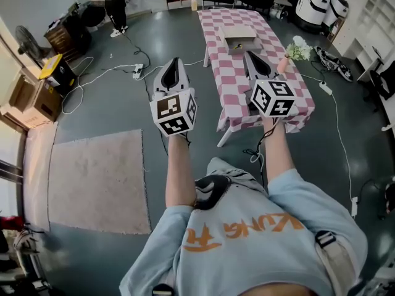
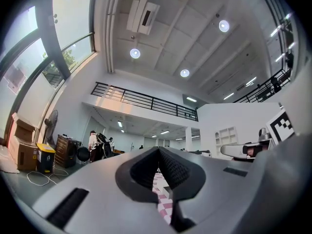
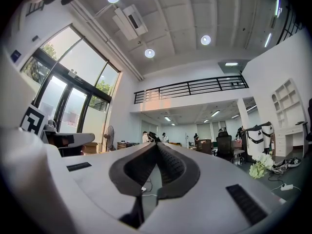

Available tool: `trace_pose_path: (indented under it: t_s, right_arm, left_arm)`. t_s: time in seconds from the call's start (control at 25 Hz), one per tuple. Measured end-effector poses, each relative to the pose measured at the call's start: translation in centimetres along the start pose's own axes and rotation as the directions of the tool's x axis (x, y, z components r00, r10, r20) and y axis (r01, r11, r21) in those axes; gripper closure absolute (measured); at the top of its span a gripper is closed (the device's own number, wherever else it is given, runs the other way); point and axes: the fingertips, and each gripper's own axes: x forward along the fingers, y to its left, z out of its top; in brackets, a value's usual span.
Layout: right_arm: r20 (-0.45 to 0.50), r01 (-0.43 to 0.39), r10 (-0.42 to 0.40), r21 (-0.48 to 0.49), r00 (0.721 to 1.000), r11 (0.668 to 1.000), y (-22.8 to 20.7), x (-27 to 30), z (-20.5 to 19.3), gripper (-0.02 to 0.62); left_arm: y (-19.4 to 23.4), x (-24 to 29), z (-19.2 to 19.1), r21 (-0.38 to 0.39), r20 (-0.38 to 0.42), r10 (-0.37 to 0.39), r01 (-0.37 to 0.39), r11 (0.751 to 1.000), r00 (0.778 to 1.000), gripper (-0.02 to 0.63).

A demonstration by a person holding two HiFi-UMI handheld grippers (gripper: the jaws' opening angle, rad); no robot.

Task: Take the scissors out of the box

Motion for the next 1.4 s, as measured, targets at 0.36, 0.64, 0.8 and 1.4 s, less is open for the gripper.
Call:
trace_pose_path:
  t_s: [0.36, 0.64, 0.8, 1.4]
  right_arm:
    - [0.059, 0.001, -0.001, 0.000, 0.998, 1.000, -1.4, 2.1, 2.4, 0.598]
    - [0.040, 0.023, -0.024, 0.017, 0.999, 1.000, -3.6, 5.2, -0.2, 0.598]
    - [0.022, 0.052, -0.053, 0.021, 0.998, 0.998, -5.9, 7.7, -1.8, 0.598]
    - [-0.215, 0.101, -0.086, 0.060, 0.973, 0.993, -12.0, 23.1, -14.9, 0.598]
  left_arm:
    - [-0.6, 2.0, 2.1, -0.003, 0.062, -0.050, 0.050, 0.999, 0.997, 0.586]
    - [0.3, 6.4, -0.9, -0.029, 0.033, -0.068, 0.069, 0.997, 0.997, 0.586]
    - [0.1, 10.1, -3.3, -0.047, 0.013, -0.101, 0.101, 0.994, 0.995, 0.586]
    - [5.9, 24.0, -20.6, -0.232, -0.253, -0.120, 0.061, 0.971, 0.960, 0.586]
